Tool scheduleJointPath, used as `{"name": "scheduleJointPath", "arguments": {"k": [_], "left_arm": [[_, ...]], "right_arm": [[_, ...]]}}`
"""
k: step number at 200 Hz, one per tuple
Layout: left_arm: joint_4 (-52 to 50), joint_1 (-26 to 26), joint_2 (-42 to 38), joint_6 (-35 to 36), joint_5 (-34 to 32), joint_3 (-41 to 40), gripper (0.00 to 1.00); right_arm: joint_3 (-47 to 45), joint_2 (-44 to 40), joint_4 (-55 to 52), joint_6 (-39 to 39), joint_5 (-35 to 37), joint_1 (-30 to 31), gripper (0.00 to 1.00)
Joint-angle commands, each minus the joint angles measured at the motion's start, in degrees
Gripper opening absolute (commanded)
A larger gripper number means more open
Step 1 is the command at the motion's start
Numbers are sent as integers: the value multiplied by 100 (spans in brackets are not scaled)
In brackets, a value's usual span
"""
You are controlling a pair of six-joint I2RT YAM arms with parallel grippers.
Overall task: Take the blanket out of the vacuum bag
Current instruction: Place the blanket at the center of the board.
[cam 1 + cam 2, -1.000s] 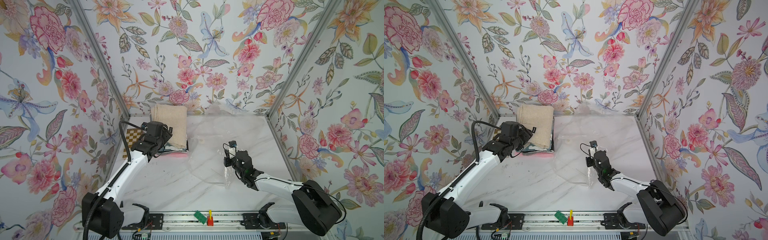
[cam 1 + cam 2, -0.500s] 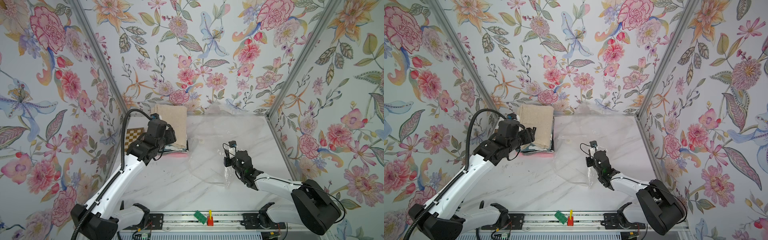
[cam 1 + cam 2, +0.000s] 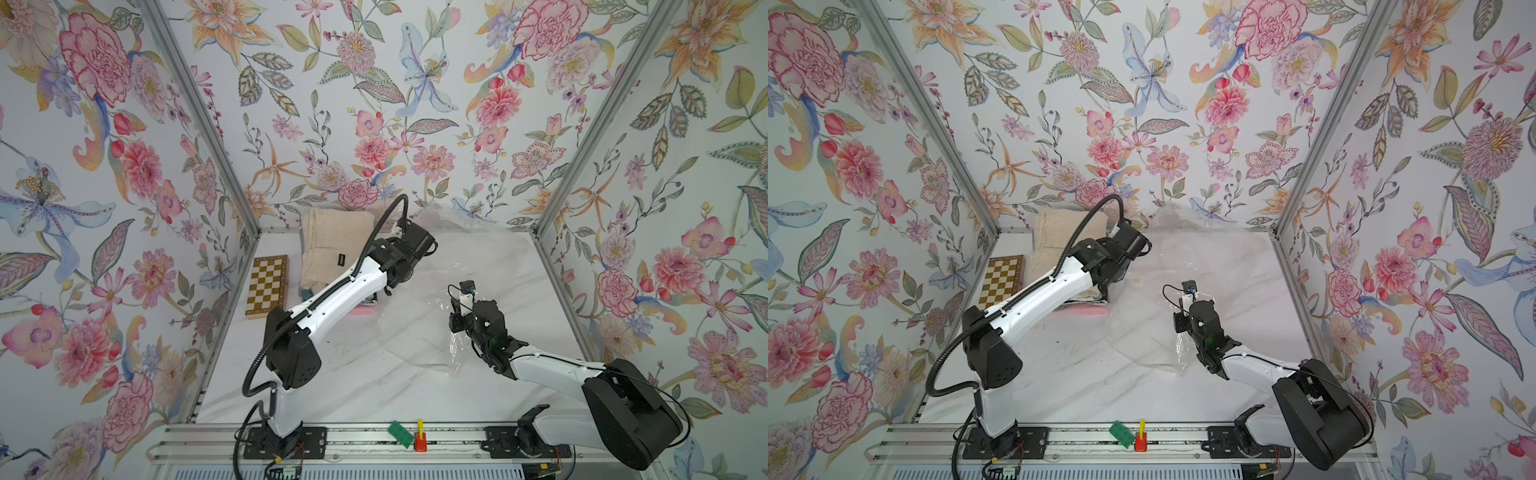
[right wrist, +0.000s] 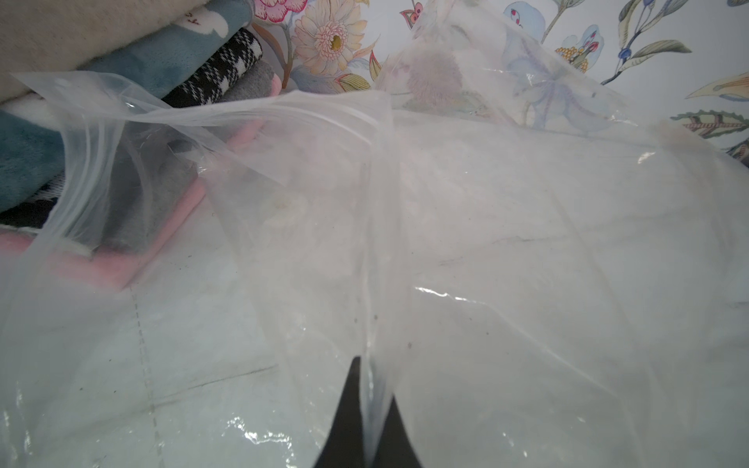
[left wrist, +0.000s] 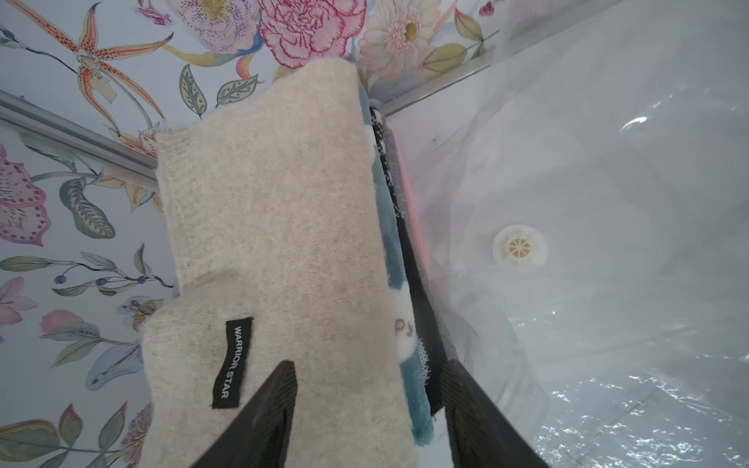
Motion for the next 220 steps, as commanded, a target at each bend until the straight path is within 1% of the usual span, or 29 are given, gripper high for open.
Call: {"name": "scheduleJointPath", "arguments": {"k": [1,27,46,94,121,143,176,201,220], "left_arm": [[-827,-104,178,149,-859,387,60],[-1031,-105,361,-10,-1173,326,59],[-1063,-107,414,-64,-1340,127,57],[-1143,-60,576,-104,-1838,-328,61],[-1397,27,802,-168,-2226,-321,60],[-1410,49,821,-173,-2313,-311,55],[-1217,95,714,-91,-2243,-441,41],[-1036,129,637,6,-2118,-511,39],[-1022,156,624,11,-2080,-516,34]], "right_arm": [[56,-117,-58,92,-83,-43,0],[30,-174,-60,107,-74,-78,0],[12,-201,-45,142,-130,-104,0],[74,-51,-56,180,-207,-105,0],[74,-25,-43,180,-197,-114,0],[92,23,-33,177,-206,-123,0],[109,37,-34,215,-293,-123,0],[101,12,-54,188,-242,-123,0],[83,-10,-43,187,-232,-131,0]]}}
